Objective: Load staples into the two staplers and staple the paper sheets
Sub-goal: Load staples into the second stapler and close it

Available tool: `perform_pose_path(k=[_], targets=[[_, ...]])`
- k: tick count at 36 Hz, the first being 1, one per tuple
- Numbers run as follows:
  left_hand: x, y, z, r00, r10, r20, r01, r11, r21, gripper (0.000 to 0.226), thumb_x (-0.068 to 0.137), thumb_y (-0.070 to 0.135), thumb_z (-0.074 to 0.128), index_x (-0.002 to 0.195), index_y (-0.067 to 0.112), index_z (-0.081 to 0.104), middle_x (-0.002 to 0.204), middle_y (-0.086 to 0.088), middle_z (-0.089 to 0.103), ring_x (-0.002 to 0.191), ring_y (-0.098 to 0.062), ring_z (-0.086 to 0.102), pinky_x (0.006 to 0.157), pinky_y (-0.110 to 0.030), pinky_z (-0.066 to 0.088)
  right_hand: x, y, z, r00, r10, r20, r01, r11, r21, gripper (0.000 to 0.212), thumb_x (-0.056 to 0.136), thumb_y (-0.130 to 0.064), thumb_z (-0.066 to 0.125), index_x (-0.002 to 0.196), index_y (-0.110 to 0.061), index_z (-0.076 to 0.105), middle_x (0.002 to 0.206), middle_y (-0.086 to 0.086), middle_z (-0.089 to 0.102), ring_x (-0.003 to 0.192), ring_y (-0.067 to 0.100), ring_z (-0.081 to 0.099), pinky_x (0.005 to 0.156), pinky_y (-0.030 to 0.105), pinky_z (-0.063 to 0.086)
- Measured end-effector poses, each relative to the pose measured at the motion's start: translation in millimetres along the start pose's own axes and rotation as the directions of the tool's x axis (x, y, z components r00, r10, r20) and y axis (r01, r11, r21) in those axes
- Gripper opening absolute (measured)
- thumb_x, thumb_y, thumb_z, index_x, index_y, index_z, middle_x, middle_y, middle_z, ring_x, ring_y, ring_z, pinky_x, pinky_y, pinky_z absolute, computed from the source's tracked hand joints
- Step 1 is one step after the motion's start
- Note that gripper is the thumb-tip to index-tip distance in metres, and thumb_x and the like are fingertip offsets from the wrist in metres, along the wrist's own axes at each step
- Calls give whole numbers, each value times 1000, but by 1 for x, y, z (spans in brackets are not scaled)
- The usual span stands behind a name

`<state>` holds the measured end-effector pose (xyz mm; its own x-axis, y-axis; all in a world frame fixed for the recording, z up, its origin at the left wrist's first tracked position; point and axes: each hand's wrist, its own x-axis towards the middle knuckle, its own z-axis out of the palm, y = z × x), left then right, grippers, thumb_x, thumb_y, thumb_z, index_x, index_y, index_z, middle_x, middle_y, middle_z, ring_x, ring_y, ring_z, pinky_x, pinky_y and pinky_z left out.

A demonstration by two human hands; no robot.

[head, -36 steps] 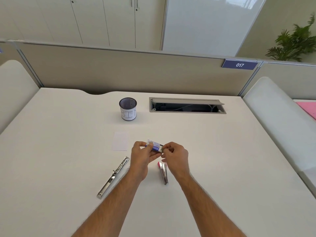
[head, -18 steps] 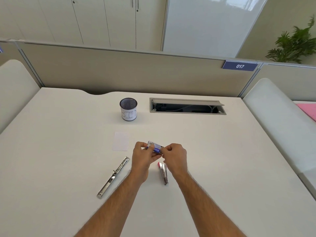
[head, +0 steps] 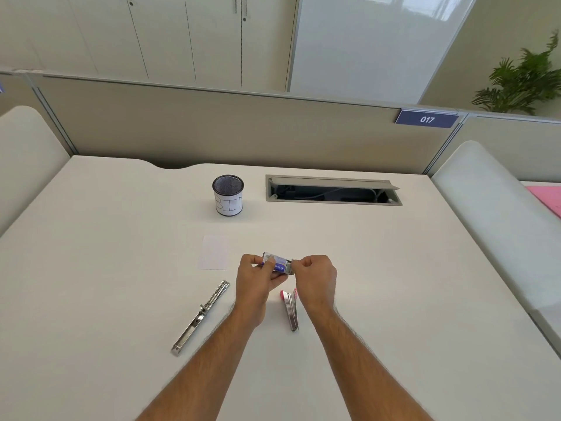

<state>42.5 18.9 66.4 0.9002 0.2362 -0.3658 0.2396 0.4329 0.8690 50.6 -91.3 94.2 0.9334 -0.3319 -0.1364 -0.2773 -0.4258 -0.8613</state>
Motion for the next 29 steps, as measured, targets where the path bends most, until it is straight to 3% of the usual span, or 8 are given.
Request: perform_pose_path(k=[3, 5, 9, 12, 17, 20, 24, 29], targets=[[1, 1, 0, 1000, -10, -4, 10, 1000, -26, 14, 102, 10, 60, 102, 7, 46, 99, -28, 74, 90, -37, 77, 83, -40, 63, 5, 5, -3, 999, 28, -38, -23, 994, 108, 22, 82, -16, 67, 62, -11, 59, 59, -4, 60, 53, 16, 53, 51, 30, 45], [2, 2, -1, 1000, -23, -3, 23, 998, -50, 14, 101, 9, 59, 101, 7, 46, 99, -29, 74, 90, -38, 77, 83, -41, 63, 9, 10, -6, 996, 85, -29, -74, 959, 272, 15, 82, -17, 72, 71, -8, 68, 67, 1, 72, 60, 18, 69, 57, 30, 56], [5, 3, -2, 999, -46, -12, 45, 996, -75, 13, 101, 7, 60, 101, 7, 46, 98, -29, 74, 87, -39, 77, 84, -44, 63, 15, 18, -12, 991, 112, 77, -136, 818, 558, 9, 80, -6, 71, 88, -1, 69, 76, 11, 76, 67, 22, 72, 62, 32, 60], [6, 3, -2, 998, -54, -17, 52, 994, -92, 13, 101, 6, 59, 103, 8, 47, 96, -29, 75, 85, -39, 78, 79, -42, 64, 17, 22, -15, 981, 125, 150, -193, 721, 666, 24, 81, 0, 65, 104, -6, 61, 74, 12, 72, 66, 23, 69, 63, 33, 59], [7, 4, -1, 998, -57, -22, 54, 991, -122, 15, 101, 3, 57, 112, 6, 48, 93, -26, 76, 83, -37, 78, 71, -36, 65, 19, 31, -16, 956, 121, 268, -282, 640, 715, 22, 86, 5, 55, 94, -6, 72, 85, 11, 70, 75, 23, 69, 67, 34, 58], [7, 5, 0, 997, -67, -24, 64, 989, -130, 18, 101, 3, 57, 114, 12, 49, 92, -25, 76, 83, -37, 78, 69, -34, 65, 20, 34, -15, 927, 156, 340, -361, 617, 700, 14, 88, -9, 66, 97, -5, 75, 86, 12, 69, 76, 23, 68, 68, 34, 57], [8, 5, 0, 998, -68, -19, 65, 991, -113, 20, 102, 3, 56, 117, 14, 49, 94, -26, 76, 84, -38, 78, 70, -34, 65, 21, 38, -14, 886, 112, 450, -400, 674, 621, 20, 91, -14, 72, 107, -2, 76, 88, 11, 68, 71, 18, 59, 63, 30, 50], [10, 6, -2, 998, -58, -14, 57, 994, -93, 20, 101, 4, 58, 120, 10, 51, 91, -23, 77, 84, -35, 78, 68, -33, 64, 20, 38, -12, 863, 15, 505, -345, 747, 568, 19, 94, -8, 69, 110, -5, 78, 88, 8, 69, 66, 12, 51, 60, 26, 44]])
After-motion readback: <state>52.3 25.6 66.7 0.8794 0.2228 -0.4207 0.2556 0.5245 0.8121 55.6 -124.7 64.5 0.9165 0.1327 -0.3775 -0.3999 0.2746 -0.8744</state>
